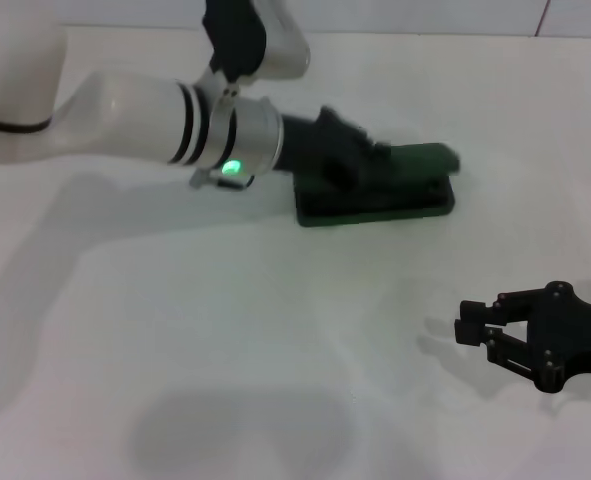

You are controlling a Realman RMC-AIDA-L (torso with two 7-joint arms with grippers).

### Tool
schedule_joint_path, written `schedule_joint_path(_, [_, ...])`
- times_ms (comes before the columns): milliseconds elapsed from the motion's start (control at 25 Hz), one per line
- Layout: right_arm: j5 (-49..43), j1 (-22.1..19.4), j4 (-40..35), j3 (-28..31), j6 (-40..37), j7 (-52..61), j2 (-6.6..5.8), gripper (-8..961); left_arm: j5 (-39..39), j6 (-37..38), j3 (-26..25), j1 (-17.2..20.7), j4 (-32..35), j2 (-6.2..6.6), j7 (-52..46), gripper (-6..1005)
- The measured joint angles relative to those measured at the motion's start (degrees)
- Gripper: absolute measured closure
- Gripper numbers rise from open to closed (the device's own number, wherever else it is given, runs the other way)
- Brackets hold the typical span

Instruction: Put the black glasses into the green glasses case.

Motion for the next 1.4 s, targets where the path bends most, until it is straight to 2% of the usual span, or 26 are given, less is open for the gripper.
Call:
schedule_joint_path(240, [0.6,0.0,0.1,0.0,0.0,-0.1,0.0,770,1.3,2.6,0.1,1.6,0.2,-0.25,-0.4,847])
schedule_joint_path(360, [0.6,0.0,-0.1,0.0,-0.2,-0.3,-0.02,736,1.8,4.9,-0.2,4.0,3.6,-0.54,-0.1,830])
schedule_joint_path(560, [0.8,-0.3,0.0,1.7,-2.9,-0.5,-0.25,680,1.6,12.5,-0.4,14.2,20.2,-0.63,0.3,802])
schedule_joint_path(680, [0.7,0.4,1.0,4.8,-9.7,-2.9,-0.35,646,0.1,22.5,-4.2,21.5,28.3,-0.65,1.8,785])
schedule_joint_path(800, [1.3,1.4,1.7,6.2,-13.8,-4.0,-0.09,612,-2.3,34.3,-11.5,27.8,30.1,-0.96,2.9,768])
schedule_joint_path(920, [2.8,2.2,2.0,6.3,-15.9,-4.6,-0.01,556,-2.1,43.1,-16.3,31.6,30.0,-0.14,1.6,751])
schedule_joint_path(1080, [3.6,3.6,2.1,6.5,-17.5,-5.7,-0.08,421,-1.0,49.9,-17.4,34.2,28.0,2.87,1.8,555])
schedule_joint_path(1160, [3.7,4.6,1.9,6.5,-18.2,-5.8,-0.1,366,-1.0,51.7,-17.5,34.6,26.4,3.69,2.3,464])
schedule_joint_path(1320, [3.8,6.5,2.1,6.5,-20.1,-5.7,-0.15,284,-0.7,53.1,-17.6,35.3,23.9,4.34,3.1,297])
schedule_joint_path(1400, [3.8,7.0,2.3,6.4,-20.8,-5.6,-0.08,243,-0.1,53.2,-17.6,35.8,23.4,4.38,3.9,278])
